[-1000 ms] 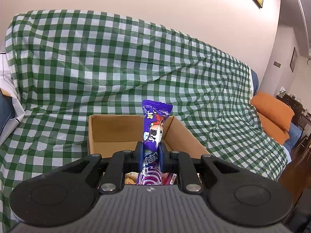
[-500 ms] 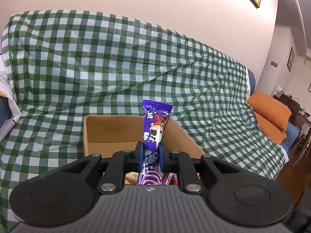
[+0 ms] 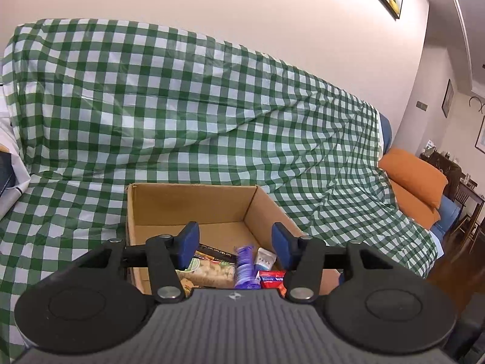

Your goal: Organize snacks

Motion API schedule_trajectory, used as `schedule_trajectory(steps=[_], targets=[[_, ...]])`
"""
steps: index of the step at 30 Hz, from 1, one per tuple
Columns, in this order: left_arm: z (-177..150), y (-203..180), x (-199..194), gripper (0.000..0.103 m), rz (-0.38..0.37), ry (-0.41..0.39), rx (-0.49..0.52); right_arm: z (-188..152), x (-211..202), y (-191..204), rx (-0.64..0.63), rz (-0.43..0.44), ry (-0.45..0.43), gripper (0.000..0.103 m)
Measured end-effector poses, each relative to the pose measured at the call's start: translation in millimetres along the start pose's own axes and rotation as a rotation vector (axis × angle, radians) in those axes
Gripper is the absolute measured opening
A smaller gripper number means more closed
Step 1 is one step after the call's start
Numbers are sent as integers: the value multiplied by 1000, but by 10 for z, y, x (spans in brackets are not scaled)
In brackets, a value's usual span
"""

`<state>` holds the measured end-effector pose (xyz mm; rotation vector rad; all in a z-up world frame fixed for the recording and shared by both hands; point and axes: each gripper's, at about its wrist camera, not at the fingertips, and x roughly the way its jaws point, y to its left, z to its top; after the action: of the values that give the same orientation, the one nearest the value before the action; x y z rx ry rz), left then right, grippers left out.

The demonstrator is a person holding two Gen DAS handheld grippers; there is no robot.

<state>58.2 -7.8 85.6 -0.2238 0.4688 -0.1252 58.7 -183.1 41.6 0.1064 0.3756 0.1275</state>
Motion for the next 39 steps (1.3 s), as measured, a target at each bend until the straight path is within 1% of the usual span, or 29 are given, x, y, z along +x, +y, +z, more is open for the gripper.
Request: schedule_trajectory(steps=[3, 5, 7, 9, 11, 14, 15, 17, 19, 22, 26, 29, 33, 39], targets=[[-55, 21, -99, 68, 9, -13, -4, -11, -32, 0, -11, -10, -6, 86], [-120, 33, -189, 79, 26, -29, 5, -16, -63, -4, -15, -15, -15, 97], [-203, 61, -274, 82, 38, -34, 7, -20, -107, 2, -24, -16, -19, 102], [-310, 102, -347, 83, 58, -28, 0, -12, -125, 13, -37, -4, -5, 102], [-422, 147, -400, 83, 96, -23, -9, 16, -128, 38, -54, 15, 28, 102], [-608, 240, -444, 84, 122, -2, -47, 91, -139, 57, -91, 31, 76, 102], [-688, 265, -455, 87, 132, 7, -67, 116, -159, 54, -105, 25, 94, 102], [-842, 283, -484, 97, 159, 11, -87, 127, -195, 25, -123, 13, 125, 102], [-977, 279, -503, 103, 166, 18, -88, 65, -233, -12, -150, -3, 158, 102], [-1119, 249, -508, 103, 174, 49, -61, -41, -261, -34, -153, -57, 223, 102], [-1197, 230, -452, 103, 186, 81, -24, -162, -297, 51, -231, -85, 242, 102], [-1222, 257, -415, 103, 182, 109, -38, -188, -290, 104, -260, -90, 266, 102], [-1240, 279, -344, 103, 185, 135, -40, -182, -284, 103, -244, -95, 272, 102], [-1238, 290, -296, 103, 210, 133, -29, -245, -199, 83, -230, -87, 283, 102]])
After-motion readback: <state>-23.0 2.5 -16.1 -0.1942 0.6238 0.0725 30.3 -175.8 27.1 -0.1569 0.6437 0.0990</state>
